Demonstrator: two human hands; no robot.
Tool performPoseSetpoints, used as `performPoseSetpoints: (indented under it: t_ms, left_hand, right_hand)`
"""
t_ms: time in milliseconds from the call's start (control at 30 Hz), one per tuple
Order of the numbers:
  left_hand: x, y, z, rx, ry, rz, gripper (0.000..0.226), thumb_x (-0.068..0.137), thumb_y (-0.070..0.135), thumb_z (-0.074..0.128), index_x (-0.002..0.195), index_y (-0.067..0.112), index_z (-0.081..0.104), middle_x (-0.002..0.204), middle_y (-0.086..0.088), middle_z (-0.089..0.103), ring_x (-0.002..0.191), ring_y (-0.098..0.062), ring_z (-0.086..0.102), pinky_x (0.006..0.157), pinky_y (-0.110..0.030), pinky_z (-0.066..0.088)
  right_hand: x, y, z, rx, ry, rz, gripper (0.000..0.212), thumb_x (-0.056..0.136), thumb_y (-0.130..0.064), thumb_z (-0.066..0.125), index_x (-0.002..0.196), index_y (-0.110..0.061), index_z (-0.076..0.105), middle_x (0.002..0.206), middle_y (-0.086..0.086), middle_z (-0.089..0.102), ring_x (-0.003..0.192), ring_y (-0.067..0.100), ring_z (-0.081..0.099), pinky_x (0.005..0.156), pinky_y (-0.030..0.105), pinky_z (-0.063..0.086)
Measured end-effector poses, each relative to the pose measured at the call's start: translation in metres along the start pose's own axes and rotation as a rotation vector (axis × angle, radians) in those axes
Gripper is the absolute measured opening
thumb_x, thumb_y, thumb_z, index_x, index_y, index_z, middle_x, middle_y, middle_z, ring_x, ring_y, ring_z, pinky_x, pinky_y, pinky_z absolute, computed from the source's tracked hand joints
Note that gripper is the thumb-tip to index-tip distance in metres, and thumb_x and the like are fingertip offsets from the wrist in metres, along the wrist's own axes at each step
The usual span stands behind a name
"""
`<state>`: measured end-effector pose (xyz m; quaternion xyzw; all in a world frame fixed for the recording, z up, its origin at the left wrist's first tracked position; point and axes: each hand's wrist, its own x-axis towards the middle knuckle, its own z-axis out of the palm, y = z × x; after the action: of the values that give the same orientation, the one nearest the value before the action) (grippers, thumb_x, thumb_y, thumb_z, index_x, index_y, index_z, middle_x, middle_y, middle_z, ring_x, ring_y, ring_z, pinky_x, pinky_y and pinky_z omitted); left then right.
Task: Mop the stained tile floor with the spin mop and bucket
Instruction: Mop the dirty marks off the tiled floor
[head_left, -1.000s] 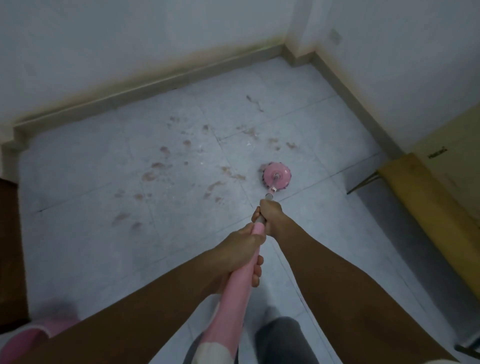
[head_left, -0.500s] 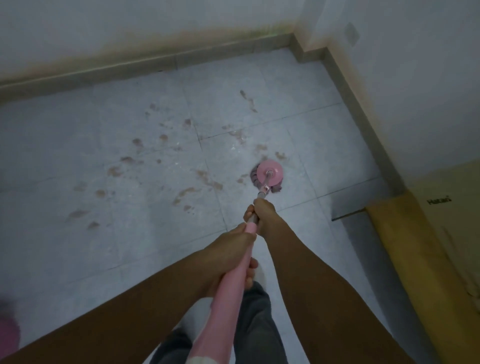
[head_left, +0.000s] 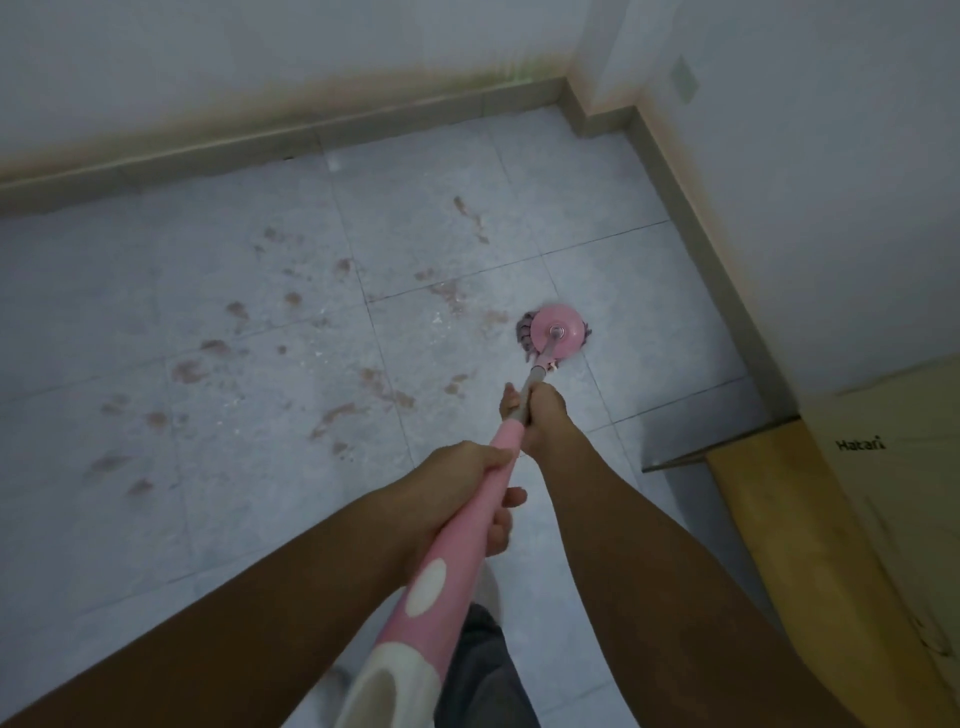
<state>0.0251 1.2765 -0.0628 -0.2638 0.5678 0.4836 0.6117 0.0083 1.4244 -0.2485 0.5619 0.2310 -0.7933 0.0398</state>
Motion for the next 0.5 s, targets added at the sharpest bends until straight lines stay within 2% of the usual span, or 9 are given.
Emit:
performPoseSetpoints:
  t_ms: [67,133,233,333,400,433,500]
  left_hand:
    - [-0.003,0.002,-0.002,0.066,0.013,0.001,0.028,0.098,0.025,0.052,0.121,0.009,0.049,0.084,-0.012,0.06,0.035,-0.012,0.05,0.033,-0.018,0.042]
    - [-0.012,0.002,0.002,0.093,0.005,-0.011,0.021,0.098,0.026,0.052,0.109,0.007,0.052,0.08,-0.011,0.059,0.034,-0.012,0.049,0.033,-0.017,0.042]
    - [-0.028,-0.002,0.008,0.133,0.01,-0.026,0.022,0.097,0.026,0.053,0.091,0.005,0.053,0.069,-0.01,0.056,0.031,-0.012,0.049,0.034,-0.017,0.043]
    - [-0.051,-0.015,0.001,0.131,0.002,-0.01,0.02,0.095,0.023,0.055,0.096,0.004,0.054,0.07,-0.012,0.056,0.034,-0.015,0.053,0.037,-0.021,0.047]
    - [-0.067,-0.028,-0.01,0.107,-0.01,0.02,0.015,0.094,0.018,0.055,0.101,0.005,0.055,0.081,-0.016,0.058,0.046,-0.02,0.059,0.04,-0.028,0.054]
    - [-0.072,-0.037,-0.018,0.095,-0.008,0.025,0.014,0.094,0.016,0.054,0.1,0.004,0.055,0.087,-0.018,0.059,0.052,-0.022,0.061,0.041,-0.031,0.055]
    - [-0.078,-0.059,-0.034,0.083,0.001,0.004,0.015,0.096,0.018,0.051,0.099,0.004,0.055,0.088,-0.02,0.062,0.049,-0.021,0.06,0.038,-0.027,0.053]
  right_hand:
    - [-0.002,-0.006,0.005,-0.215,0.097,-0.006,0.018,0.104,-0.027,0.034,0.115,-0.014,0.042,0.071,0.01,0.052,0.051,0.013,0.045,0.036,0.014,0.04]
    - [-0.01,-0.008,0.008,-0.359,0.146,-0.012,0.018,0.102,-0.016,0.033,0.119,-0.019,0.04,0.074,0.009,0.048,0.055,0.014,0.044,0.035,0.013,0.039]
    - [-0.028,0.001,0.005,-0.491,0.144,0.009,0.013,0.099,-0.009,0.033,0.097,-0.007,0.046,0.066,0.006,0.041,0.053,0.012,0.039,0.032,0.009,0.033]
    - [-0.055,0.023,0.006,-0.555,0.119,0.004,0.031,0.102,-0.007,0.029,0.072,-0.011,0.039,0.056,0.005,0.037,0.047,0.013,0.036,0.026,0.007,0.025]
    - [-0.076,0.043,0.01,-0.607,0.1,-0.004,0.032,0.101,-0.004,0.028,0.071,-0.013,0.036,0.035,0.005,0.038,0.028,0.011,0.039,0.025,0.006,0.022]
    - [-0.085,0.056,0.011,-0.598,0.096,0.003,0.031,0.1,-0.004,0.028,0.071,-0.012,0.036,0.028,0.002,0.035,0.02,0.009,0.035,0.026,0.006,0.021]
    - [-0.096,0.089,0.008,-0.552,0.089,0.008,0.022,0.1,-0.006,0.031,0.082,-0.009,0.042,0.035,0.003,0.04,0.025,0.009,0.038,0.028,0.007,0.025]
